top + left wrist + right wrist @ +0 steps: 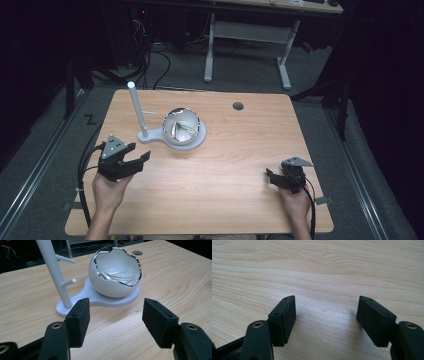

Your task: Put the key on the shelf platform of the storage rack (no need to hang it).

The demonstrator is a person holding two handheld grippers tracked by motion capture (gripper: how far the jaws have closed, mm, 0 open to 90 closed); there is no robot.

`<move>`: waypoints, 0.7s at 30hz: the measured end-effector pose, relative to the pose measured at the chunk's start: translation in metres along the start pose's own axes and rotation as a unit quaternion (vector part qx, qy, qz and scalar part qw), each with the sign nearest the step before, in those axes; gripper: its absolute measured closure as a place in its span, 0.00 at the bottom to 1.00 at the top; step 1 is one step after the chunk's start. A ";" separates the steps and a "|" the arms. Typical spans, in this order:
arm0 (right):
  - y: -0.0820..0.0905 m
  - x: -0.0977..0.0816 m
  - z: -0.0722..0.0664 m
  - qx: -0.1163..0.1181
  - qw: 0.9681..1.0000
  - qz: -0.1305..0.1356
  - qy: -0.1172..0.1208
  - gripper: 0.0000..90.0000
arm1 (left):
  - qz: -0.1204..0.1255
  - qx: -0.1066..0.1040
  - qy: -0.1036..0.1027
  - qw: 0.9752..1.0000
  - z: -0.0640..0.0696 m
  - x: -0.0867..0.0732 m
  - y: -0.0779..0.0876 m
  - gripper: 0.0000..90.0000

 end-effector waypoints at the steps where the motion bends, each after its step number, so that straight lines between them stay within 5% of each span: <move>1: 0.000 0.000 0.000 0.000 1.000 0.000 0.000 0.36 | 0.000 0.001 0.000 1.000 0.000 -0.001 0.000 0.44; 21: 0.000 0.000 0.000 0.000 1.000 0.000 0.000 0.36 | -0.016 -0.002 0.010 1.000 0.000 -0.018 -0.008 0.42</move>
Point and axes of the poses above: each handheld gripper's, and its own axes: y roughly backward along the jaws, x roughly out of its top, z roughly to its right, the point moved 6 cm from there along -y, roughly forward along the jaws, and after that the axes turned 7 degrees about -x, right-handed, at the moved point
